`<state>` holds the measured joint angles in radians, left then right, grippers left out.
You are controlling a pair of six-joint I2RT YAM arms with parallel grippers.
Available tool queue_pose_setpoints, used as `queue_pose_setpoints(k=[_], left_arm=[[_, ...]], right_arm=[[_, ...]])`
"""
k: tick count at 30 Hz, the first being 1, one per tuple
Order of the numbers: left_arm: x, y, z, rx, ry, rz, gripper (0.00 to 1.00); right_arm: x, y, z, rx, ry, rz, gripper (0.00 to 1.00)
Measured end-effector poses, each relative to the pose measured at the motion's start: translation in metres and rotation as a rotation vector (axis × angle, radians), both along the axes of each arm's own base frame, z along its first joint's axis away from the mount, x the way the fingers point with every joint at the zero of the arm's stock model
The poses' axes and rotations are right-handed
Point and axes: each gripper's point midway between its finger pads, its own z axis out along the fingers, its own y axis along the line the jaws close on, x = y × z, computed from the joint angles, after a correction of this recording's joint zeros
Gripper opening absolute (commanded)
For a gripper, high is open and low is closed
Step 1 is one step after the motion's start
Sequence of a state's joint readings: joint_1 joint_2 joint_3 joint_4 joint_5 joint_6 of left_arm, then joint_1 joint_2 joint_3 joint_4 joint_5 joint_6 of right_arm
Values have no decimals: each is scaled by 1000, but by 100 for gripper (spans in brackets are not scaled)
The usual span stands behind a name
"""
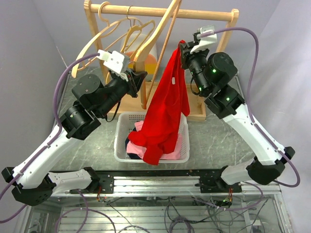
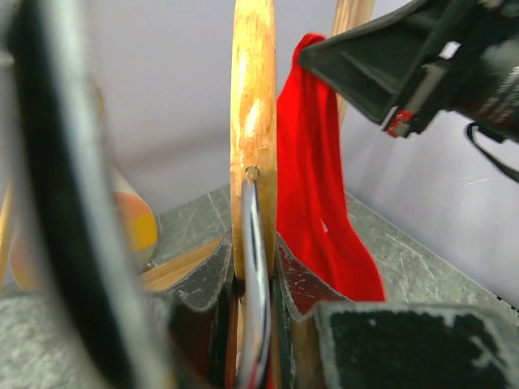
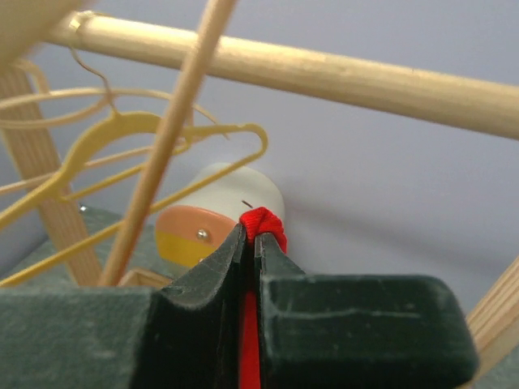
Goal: Remove the t-shirt from the hanger
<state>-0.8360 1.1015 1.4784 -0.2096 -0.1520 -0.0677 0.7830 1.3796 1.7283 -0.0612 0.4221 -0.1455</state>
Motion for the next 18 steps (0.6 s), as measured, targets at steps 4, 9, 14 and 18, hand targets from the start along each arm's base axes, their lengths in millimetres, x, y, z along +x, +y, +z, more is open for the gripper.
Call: queue_pose_setpoints(k=[4, 9, 14, 18], left_arm=[[0, 0, 0, 1, 1, 0, 7], [0, 0, -1, 5, 3, 1, 7], [0, 0, -1, 9, 1, 1, 7], [2, 0, 0, 14, 2, 8, 7]], right_arm=[[28, -8, -22, -19, 61, -23, 3], [50, -24, -37, -11, 113, -42, 3], [52, -26, -37, 27, 125, -5, 3], [38, -15, -49, 57, 156, 91, 4]])
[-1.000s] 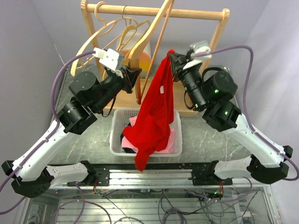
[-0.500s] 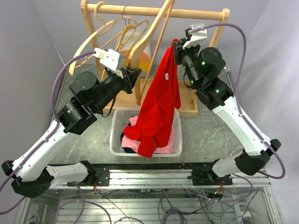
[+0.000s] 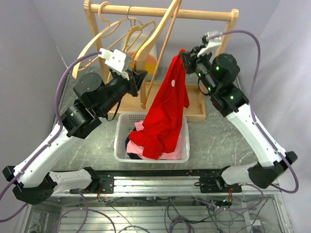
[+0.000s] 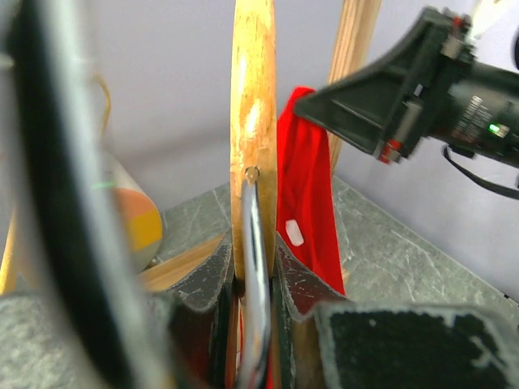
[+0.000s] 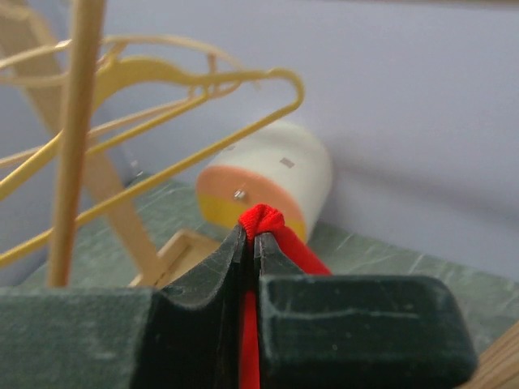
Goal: Remove the t-shirt from the hanger
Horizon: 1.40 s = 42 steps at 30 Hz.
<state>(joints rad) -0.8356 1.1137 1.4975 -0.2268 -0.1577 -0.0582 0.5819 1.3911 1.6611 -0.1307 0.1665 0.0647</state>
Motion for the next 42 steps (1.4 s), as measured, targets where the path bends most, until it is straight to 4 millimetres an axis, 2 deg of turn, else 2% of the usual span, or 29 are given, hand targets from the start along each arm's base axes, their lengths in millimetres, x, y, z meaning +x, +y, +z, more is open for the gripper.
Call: queue_pose_setpoints(k=[5, 8, 14, 17, 20, 22, 26, 37, 40, 42], left_arm=[[7, -1, -4, 24, 26, 27, 7], [11, -3, -8, 43, 45, 33, 7], [12, -5, -19, 80, 81, 34, 7], [12, -3, -20, 87, 92, 38, 7], [11, -1, -23, 97, 105, 42, 7], [10, 0, -24, 105, 113, 45, 7], [10, 1, -22, 115, 125, 47, 7], [6, 4, -39, 161, 197, 48, 7], [5, 4, -38, 162, 202, 48, 7], [5, 4, -39, 161, 207, 46, 7]], right_arm=[[-45, 15, -25, 74, 62, 184, 5], [-74, 31, -26, 114, 80, 309, 5], [-131, 73, -15, 142, 82, 533, 5], [-152, 90, -15, 147, 91, 615, 5], [-168, 104, -28, 150, 120, 675, 4], [-175, 111, -45, 146, 159, 702, 4], [-185, 116, -91, 140, 256, 720, 4], [-208, 103, -254, 102, 596, 641, 4], [-212, 96, -292, 80, 678, 601, 4], [-212, 92, -310, 67, 714, 572, 4]])
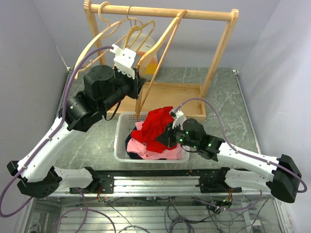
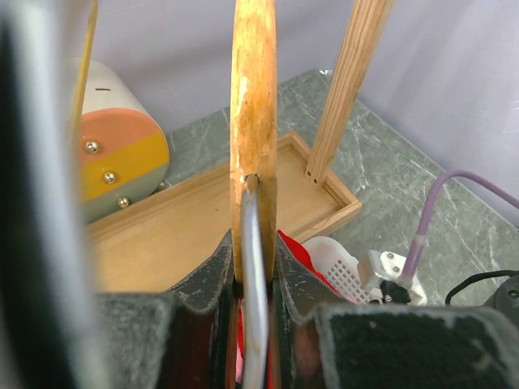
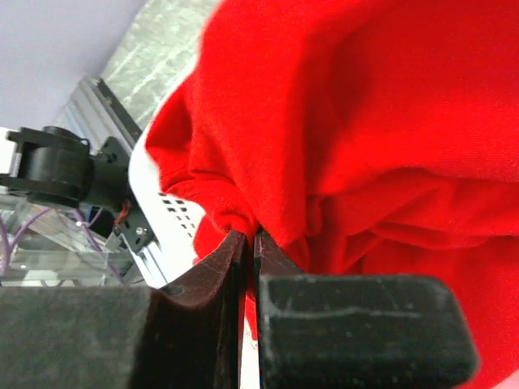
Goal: Remove the t-shirt from the hanger
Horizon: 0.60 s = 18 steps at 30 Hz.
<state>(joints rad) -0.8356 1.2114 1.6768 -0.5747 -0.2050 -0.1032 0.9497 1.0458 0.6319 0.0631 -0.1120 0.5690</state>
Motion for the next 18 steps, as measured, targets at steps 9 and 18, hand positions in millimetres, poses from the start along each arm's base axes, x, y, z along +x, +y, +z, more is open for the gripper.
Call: queue_pose_setpoints(k=[9, 18], left_arm=[[3, -5, -3, -1, 8, -4, 7], [-19, 10, -21, 34, 51, -39, 7]], right_arm=[[6, -2, -53, -116, 97, -53, 7], [3, -7, -85, -195, 162, -75, 39]])
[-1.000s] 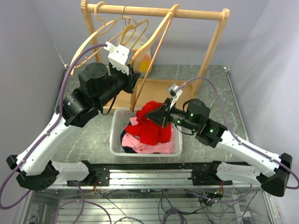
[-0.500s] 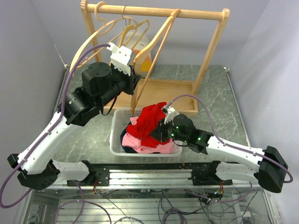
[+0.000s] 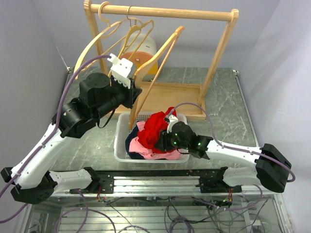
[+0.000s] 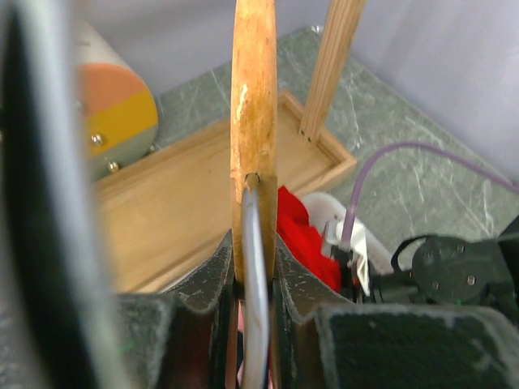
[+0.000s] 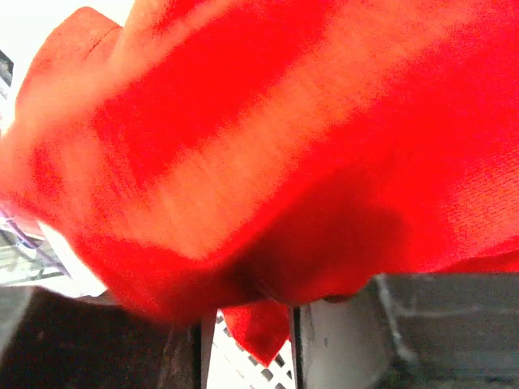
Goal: Remove the t-shirt from the hanger
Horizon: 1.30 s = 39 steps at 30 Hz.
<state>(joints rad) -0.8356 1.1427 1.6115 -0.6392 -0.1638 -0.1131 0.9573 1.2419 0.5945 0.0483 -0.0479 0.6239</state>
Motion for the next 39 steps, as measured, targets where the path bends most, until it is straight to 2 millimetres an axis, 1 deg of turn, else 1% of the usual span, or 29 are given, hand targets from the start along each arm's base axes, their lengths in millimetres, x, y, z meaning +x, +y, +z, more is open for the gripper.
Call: queue_pose_setpoints(k=[3, 4, 7, 9, 10, 12, 15, 17, 18, 19, 21, 24, 26, 28, 32, 34, 37, 38, 39], left_arm=[[-13, 5, -14, 27, 35, -32, 7], [-16, 6, -16, 29, 40, -44, 7], [-27, 10, -17, 29, 50, -72, 7], [-32, 15, -17, 30, 53, -78, 7], [-34, 17, -18, 32, 56, -78, 7], [-36, 19, -19, 38, 61, -77, 7], [-35, 20, -32, 74, 98, -65, 7], [-31, 19, -40, 96, 122, -54, 7], [-30, 18, -43, 105, 129, -50, 7], [-27, 16, -47, 114, 140, -46, 7], [-23, 13, -54, 130, 155, -41, 7], [-19, 9, -62, 154, 175, -38, 7], [-16, 6, -70, 174, 194, -37, 7], [-14, 3, -76, 193, 211, -37, 7], [-10, 0, -88, 231, 238, -40, 7], [-9, -3, -89, 237, 240, -44, 7], [-9, -4, -90, 243, 241, -54, 7], [-9, -5, -90, 244, 241, -58, 7], [-9, -5, -90, 244, 241, -61, 7]], right_arm=[[0, -2, 1, -19, -6, 0, 44], [0, -3, 5, -27, -13, 1, 45], [3, -7, 25, -43, -59, -5, 50], [8, -11, 48, -38, -107, -18, 52], [11, -13, 63, -31, -137, -27, 54], [17, -16, 101, 9, -210, -47, 55], [21, -23, 161, 91, -318, -74, 56], [21, -29, 193, 136, -374, -87, 57], [21, -31, 204, 150, -395, -92, 58], [22, -33, 213, 160, -413, -97, 59], [23, -36, 217, 149, -428, -101, 57], [26, -39, 216, 112, -441, -105, 45], [31, -42, 224, 99, -471, -121, 40], [35, -46, 242, 108, -515, -145, 38], [49, -54, 306, 188, -670, -229, 38], [59, -54, 330, 206, -736, -267, 40], [80, -48, 365, 205, -831, -333, 41], [88, -43, 373, 197, -856, -349, 41], [95, -39, 377, 185, -873, -359, 41]])
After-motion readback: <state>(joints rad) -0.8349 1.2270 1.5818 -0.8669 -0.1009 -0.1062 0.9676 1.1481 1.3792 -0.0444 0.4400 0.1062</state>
